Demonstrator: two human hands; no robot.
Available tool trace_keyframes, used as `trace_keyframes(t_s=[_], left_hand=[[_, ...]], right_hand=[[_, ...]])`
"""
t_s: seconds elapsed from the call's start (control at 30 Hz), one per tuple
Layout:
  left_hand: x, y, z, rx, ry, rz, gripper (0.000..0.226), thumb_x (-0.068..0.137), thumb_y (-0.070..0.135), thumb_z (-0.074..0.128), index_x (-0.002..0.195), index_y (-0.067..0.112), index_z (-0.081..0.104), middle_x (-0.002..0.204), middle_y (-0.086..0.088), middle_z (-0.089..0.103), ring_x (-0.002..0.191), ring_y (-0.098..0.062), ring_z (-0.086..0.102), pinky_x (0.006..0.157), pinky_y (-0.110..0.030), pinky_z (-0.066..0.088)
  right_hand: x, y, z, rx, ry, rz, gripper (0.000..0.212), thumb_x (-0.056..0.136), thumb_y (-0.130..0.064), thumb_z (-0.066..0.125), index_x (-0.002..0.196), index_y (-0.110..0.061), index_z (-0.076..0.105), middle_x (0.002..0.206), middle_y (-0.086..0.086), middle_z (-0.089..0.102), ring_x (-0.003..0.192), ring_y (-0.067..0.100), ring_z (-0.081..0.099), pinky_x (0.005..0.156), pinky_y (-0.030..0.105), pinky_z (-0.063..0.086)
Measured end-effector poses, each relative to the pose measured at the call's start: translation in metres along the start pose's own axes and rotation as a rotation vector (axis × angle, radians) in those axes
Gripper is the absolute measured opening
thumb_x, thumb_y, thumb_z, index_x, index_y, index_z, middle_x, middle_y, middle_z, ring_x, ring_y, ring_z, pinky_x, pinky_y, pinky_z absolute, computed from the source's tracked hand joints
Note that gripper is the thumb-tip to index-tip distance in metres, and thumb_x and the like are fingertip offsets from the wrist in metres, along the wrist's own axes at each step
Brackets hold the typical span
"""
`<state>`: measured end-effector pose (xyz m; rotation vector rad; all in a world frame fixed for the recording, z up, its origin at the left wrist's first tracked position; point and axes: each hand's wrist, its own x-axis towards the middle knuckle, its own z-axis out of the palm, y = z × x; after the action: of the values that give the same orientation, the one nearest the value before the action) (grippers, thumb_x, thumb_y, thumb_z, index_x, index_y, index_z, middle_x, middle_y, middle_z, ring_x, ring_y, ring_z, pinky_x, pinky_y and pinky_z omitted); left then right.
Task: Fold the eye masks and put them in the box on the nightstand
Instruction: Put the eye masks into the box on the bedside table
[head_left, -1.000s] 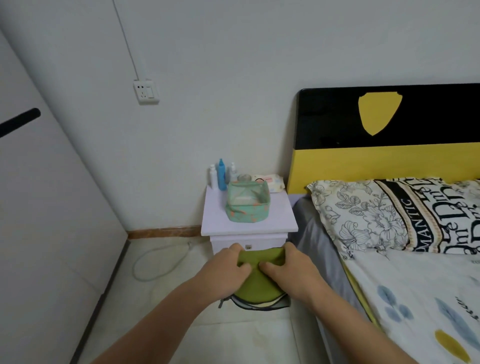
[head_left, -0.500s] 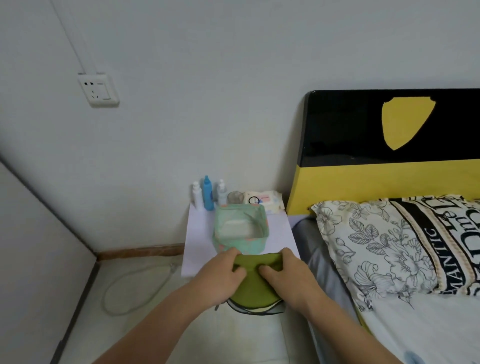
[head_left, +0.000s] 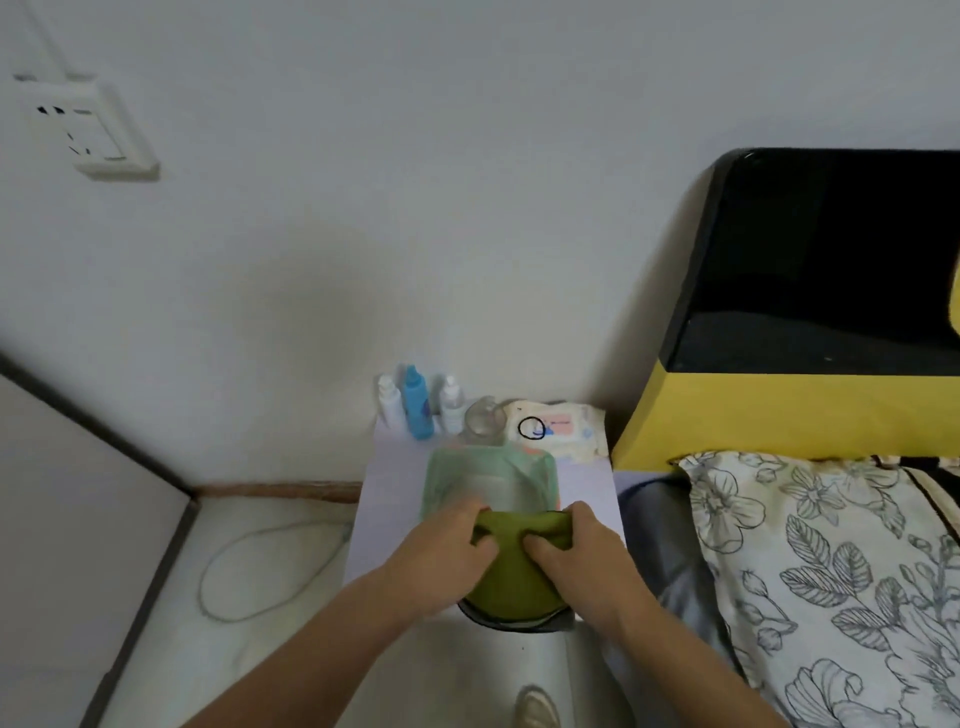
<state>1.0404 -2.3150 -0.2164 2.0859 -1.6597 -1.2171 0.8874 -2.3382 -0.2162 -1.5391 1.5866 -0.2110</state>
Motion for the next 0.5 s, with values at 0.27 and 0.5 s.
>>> trace_keyframes(t_s=[0.27, 0.5], left_hand=[[0.082, -0.011, 0.001, -0.077, 0.015, -0.124, 0.025, 0.087, 0.022, 0.045, 0.11, 0.013, 0.052, 0.113, -0.011, 0.059, 0.099, -0.024, 0.055, 0.091, -0.038, 0.047], [0.148, -0.046, 0.01, -0.108, -0.095, -0.133, 0.027, 0.089, 0.024, 0.044, 0.116, 0.02, 0.047, 0.107, 0.0, 0.051, 0.093, -0.014, 0.048, 0.081, -0.025, 0.039]], right_hand=[[0.099, 0.01, 0.008, -0.035, -0.086, 0.026, 0.049, 0.085, -0.038, 0.056, 0.124, -0.014, 0.038, 0.117, 0.008, 0.057, 0.102, 0.023, 0.056, 0.086, 0.034, 0.049], [0.158, 0.025, 0.033, 0.004, -0.108, 0.115, 0.054, 0.085, -0.036, 0.057, 0.129, -0.015, 0.035, 0.118, 0.01, 0.058, 0.099, 0.024, 0.055, 0.088, 0.035, 0.048]])
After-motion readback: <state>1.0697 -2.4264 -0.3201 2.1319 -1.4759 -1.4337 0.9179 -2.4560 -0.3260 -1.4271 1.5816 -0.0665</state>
